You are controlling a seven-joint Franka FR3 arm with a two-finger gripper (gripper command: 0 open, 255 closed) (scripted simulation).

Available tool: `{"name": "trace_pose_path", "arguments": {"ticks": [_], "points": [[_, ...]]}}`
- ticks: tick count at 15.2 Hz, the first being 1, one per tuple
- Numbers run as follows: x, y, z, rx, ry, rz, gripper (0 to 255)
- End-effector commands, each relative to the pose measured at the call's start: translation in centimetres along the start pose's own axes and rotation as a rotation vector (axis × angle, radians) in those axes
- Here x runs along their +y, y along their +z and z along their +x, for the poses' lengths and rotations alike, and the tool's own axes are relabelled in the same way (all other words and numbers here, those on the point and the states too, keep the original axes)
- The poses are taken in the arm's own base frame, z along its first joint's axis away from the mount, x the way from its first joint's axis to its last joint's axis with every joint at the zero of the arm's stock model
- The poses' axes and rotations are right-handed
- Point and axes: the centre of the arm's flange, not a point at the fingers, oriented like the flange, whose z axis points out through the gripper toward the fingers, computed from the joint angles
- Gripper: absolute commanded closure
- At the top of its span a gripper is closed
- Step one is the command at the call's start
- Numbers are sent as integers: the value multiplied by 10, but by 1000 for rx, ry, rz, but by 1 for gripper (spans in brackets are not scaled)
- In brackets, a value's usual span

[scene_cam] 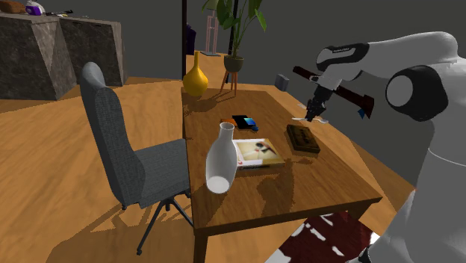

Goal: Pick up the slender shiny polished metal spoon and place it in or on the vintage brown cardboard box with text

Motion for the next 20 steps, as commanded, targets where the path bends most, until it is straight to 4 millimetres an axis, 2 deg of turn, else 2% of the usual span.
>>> {"name": "trace_pose_path", "arguments": {"ticks": [1, 15, 20], "points": [[14, 3, -2, 2, -4, 2, 255], [23, 78, -19, 2, -4, 2, 255], [23, 78, -19, 2, -4, 2, 255]]}}
